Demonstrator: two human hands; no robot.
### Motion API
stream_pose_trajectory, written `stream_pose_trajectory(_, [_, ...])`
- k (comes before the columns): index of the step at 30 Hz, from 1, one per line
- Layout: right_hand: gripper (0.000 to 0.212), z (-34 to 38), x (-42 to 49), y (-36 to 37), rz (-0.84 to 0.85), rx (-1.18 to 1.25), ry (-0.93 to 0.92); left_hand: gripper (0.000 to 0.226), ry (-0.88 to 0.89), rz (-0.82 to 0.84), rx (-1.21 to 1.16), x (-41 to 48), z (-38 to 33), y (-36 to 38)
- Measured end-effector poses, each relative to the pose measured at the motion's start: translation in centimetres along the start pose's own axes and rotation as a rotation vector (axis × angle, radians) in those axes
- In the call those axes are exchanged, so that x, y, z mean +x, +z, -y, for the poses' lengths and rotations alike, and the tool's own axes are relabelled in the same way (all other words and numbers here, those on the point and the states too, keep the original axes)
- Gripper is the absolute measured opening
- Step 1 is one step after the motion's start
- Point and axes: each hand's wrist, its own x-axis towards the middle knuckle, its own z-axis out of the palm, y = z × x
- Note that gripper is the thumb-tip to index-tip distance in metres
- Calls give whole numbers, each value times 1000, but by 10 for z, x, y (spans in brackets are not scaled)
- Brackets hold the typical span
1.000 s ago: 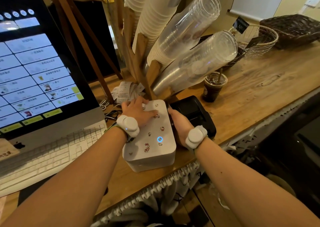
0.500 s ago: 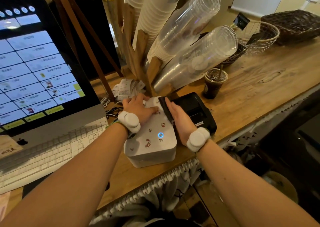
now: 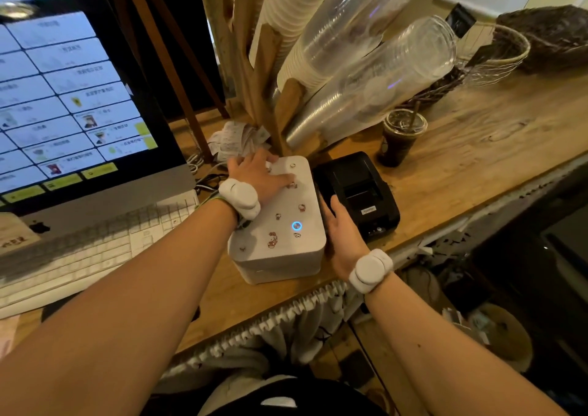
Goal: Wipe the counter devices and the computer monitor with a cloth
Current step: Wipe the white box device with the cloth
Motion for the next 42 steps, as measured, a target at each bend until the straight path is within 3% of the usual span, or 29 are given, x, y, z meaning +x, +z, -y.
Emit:
stream_pose_trajectory(7, [60, 22, -20, 3, 91, 116, -33, 58, 15, -15, 17, 1, 3, 2])
stream_pose_trajectory(12, [56, -11, -31, 2, -12, -30, 16, 57, 31, -17, 32, 2, 4, 2])
stream_pose_trajectory(17, [66, 10, -37, 4, 52, 57, -24, 56, 34, -28, 42, 2, 6, 5])
stream_pose_trajectory(20, [60, 12, -41, 4, 87, 79, -82, 57, 41, -36, 56, 2, 5, 4])
stream_pose_trajectory(23, [52, -13, -44, 5, 20, 32, -68, 58, 40, -29, 64, 2, 5, 5])
stream_pose_trajectory(29, [66, -9, -48, 8, 55, 110, -18, 58, 21, -16, 63, -2, 4, 4])
stream_pose_trajectory(32, [60, -4, -50, 10, 34, 148, -80, 58, 26, -20, 72, -2, 4, 4])
stream_pose_trajectory(37, [45, -32, -60, 7, -77, -2, -70, 59, 32, -6, 98, -1, 5, 4])
stream_pose_trajectory(42, [67, -15, -64, 8, -44, 224, -131, 58, 31, -16, 94, 0, 6, 4])
